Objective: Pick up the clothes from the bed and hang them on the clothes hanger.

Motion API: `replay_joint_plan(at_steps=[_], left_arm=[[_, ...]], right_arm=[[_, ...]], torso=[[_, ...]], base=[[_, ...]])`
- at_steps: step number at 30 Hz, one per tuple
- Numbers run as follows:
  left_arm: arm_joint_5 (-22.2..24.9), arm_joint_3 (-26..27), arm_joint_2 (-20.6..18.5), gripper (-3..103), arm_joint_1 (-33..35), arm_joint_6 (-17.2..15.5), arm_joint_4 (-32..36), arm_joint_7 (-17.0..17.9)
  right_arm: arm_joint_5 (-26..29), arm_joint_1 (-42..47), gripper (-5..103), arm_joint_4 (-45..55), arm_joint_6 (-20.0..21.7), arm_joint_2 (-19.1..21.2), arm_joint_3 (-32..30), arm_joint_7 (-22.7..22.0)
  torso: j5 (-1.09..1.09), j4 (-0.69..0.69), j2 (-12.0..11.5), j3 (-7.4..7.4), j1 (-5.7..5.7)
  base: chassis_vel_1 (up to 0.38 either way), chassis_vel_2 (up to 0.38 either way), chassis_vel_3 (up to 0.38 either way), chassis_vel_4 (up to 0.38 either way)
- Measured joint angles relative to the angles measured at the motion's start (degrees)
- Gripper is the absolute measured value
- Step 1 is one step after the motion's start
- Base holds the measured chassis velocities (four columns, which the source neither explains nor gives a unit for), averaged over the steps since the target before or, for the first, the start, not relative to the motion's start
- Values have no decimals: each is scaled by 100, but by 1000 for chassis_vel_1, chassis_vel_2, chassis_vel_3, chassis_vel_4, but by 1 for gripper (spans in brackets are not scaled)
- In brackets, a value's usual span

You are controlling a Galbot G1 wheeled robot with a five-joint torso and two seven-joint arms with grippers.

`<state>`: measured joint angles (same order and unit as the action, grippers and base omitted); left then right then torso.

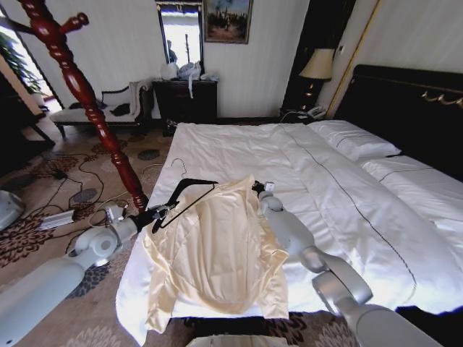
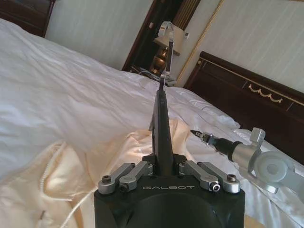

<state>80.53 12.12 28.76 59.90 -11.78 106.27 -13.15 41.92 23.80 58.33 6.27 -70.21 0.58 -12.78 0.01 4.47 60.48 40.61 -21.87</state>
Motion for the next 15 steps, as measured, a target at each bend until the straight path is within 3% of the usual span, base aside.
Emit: replay_joint_plan(at_steps=[7, 15], left_arm=[[42, -447, 173, 18, -263, -94, 15, 46], [65, -775, 438, 18, -469, -172, -192, 33]], right_arm=[[350, 477, 0, 1304, 178, 714, -26, -268], [709, 481, 0, 2234, 332, 1029, 217, -469]], torso=[[1, -2, 0, 0, 0], [2, -1, 0, 0, 0]], base=[[0, 0, 0, 0], [0, 0, 0, 0]])
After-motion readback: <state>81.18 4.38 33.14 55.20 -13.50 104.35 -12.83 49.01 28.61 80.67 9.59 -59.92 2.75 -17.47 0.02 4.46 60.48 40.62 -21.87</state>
